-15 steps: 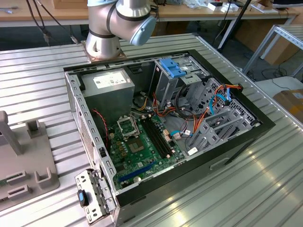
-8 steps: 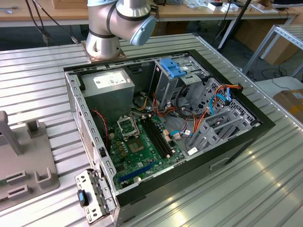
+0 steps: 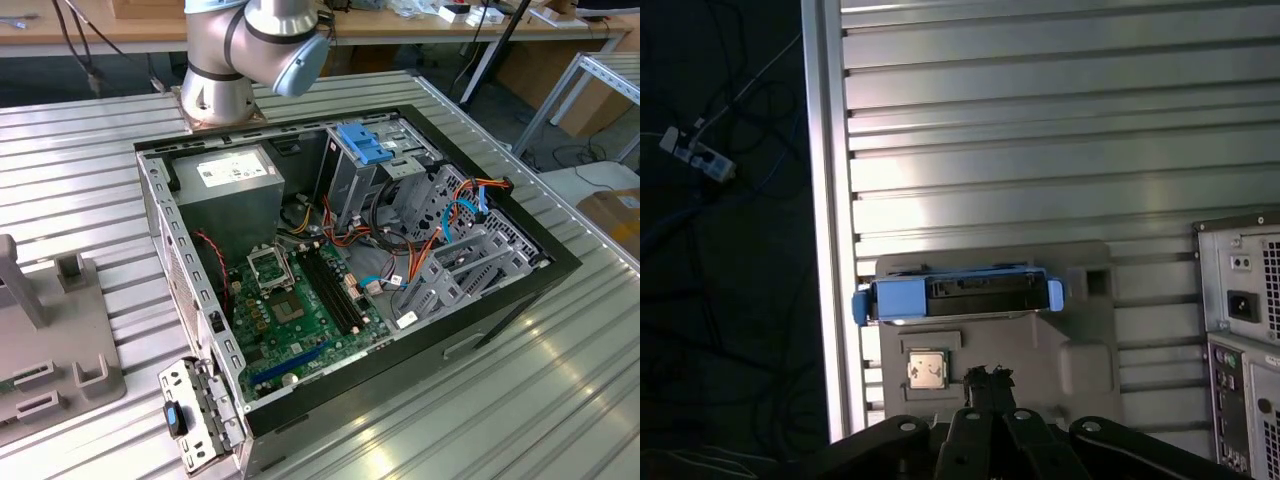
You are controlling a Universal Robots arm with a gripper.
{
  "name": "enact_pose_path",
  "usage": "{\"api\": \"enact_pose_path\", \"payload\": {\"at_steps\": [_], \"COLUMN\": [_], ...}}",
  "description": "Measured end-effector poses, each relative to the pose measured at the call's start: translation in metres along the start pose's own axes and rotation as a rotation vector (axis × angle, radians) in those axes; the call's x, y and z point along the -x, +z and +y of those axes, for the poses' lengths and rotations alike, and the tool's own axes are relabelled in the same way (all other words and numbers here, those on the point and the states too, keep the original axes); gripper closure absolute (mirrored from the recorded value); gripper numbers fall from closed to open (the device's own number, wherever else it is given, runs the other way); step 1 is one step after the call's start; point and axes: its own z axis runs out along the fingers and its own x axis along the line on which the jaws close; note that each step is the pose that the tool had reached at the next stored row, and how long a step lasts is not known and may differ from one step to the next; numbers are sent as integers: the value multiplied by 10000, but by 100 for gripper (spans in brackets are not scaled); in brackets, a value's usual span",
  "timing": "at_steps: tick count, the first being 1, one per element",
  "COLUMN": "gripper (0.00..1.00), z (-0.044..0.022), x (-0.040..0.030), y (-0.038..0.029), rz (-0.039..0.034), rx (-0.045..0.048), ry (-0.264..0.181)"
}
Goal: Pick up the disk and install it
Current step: 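Reach for the disk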
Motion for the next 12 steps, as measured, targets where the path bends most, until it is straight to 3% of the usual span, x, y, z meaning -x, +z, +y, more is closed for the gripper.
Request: {"api": "enact_pose_path", "payload": {"at_steps": [2,4,7,12], "gripper": [89,89,89,89], "z": [76,95,119,164], "x": [-27,-139,-227,-263], "y": [6,16,43,141], "rz": [-1,-1,-3,0], "rx": [1,0,2,0], "ry": [0,0,0,0]}}
